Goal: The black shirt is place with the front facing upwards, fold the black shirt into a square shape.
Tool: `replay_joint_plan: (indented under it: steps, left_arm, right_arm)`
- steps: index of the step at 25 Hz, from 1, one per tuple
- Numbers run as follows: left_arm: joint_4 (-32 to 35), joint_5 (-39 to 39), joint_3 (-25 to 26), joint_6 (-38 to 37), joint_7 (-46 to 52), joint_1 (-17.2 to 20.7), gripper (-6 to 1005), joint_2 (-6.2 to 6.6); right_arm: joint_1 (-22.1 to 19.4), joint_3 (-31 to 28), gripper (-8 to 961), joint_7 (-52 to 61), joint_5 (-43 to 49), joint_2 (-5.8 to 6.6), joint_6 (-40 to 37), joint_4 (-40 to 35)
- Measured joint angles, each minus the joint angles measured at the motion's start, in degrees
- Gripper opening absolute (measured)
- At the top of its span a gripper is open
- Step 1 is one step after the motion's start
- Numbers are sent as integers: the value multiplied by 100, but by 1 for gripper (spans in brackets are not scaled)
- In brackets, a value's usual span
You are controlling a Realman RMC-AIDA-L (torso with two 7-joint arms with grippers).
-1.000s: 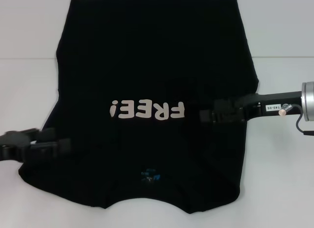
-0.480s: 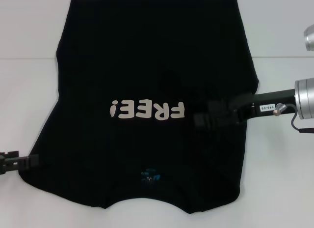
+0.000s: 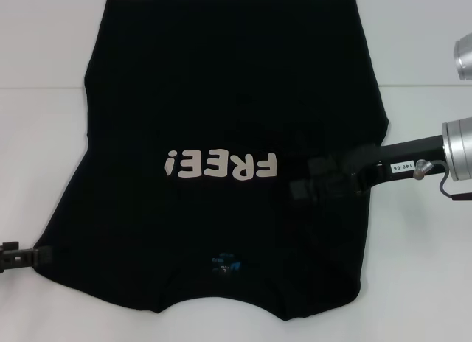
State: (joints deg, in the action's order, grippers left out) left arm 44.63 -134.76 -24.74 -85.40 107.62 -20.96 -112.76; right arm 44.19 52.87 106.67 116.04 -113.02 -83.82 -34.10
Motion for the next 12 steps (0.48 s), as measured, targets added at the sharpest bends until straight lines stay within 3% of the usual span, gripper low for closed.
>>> replay_joint_plan:
  steps: [12]
  left_arm:
    - [-42,-183,-223,218,1,-143,908,-100]
  right_arm:
    - [31,-18,927,12,-30,12,102,0]
